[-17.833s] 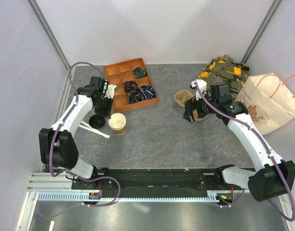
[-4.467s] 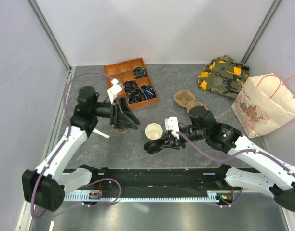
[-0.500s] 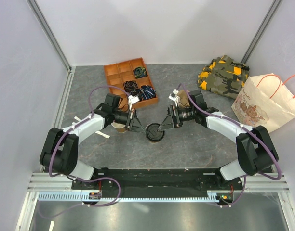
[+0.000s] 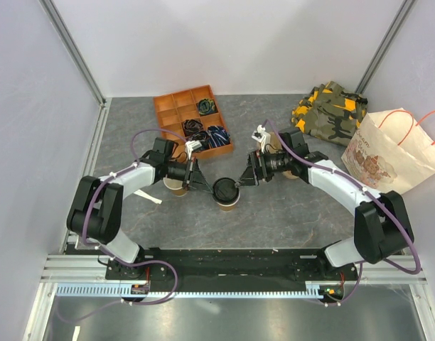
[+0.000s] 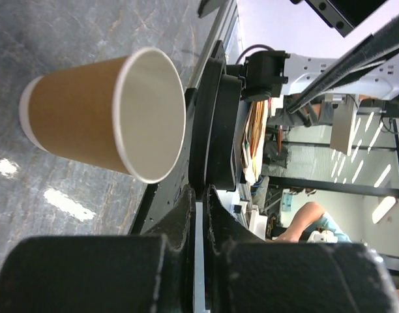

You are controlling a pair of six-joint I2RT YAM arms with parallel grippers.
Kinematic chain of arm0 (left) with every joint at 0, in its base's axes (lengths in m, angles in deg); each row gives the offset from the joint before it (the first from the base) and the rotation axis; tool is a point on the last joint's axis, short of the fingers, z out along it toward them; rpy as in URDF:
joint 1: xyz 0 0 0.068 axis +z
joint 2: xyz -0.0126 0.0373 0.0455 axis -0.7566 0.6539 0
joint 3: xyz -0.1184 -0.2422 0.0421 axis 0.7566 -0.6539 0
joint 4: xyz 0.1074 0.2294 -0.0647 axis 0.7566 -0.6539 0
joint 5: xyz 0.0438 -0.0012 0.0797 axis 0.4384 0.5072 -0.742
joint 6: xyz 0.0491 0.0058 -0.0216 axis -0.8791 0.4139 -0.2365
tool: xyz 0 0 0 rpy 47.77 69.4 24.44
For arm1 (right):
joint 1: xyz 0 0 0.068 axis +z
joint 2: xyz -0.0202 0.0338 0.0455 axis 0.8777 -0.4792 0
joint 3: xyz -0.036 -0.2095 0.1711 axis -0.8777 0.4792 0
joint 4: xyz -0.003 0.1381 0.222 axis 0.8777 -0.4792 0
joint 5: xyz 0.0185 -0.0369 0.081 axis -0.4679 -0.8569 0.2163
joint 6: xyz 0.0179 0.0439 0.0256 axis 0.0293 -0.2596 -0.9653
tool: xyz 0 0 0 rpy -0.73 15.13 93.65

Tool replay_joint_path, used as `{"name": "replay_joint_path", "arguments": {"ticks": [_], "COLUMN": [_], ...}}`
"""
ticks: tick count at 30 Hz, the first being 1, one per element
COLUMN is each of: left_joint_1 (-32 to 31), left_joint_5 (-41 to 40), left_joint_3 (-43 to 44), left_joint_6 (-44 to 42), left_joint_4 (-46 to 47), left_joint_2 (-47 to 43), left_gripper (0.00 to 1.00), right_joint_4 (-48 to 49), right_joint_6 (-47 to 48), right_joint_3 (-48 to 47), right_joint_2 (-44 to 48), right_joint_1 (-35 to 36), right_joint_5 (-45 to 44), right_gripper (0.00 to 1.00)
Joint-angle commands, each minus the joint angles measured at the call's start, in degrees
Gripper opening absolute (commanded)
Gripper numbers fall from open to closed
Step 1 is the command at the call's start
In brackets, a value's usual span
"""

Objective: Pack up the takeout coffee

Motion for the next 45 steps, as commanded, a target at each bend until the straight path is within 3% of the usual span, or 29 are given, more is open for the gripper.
{"name": "replay_joint_path", "arguments": {"ticks": [1, 45], "left_joint_1": [0.5, -0.3], "left_joint_5": [0.9, -1.2], "left_joint_3": [2.9, 5.3], "left_joint_6": [0.6, -1.7], "left_joint_4": [-0.3, -4.4], "left_joint_2": [1.3, 6.7], "left_gripper": [0.02, 0.05], "right_joint_4": [-2.7, -3.8], "right_joint_6": [5.3, 7.5], "right_joint_3": [-2.8, -1.7], "right_joint_2": [2.7, 3.9], "right_joint_1": [-0.5, -0.4], "right_joint_5": [-2.6, -0.3], "right_gripper": [0.98, 0.98]}}
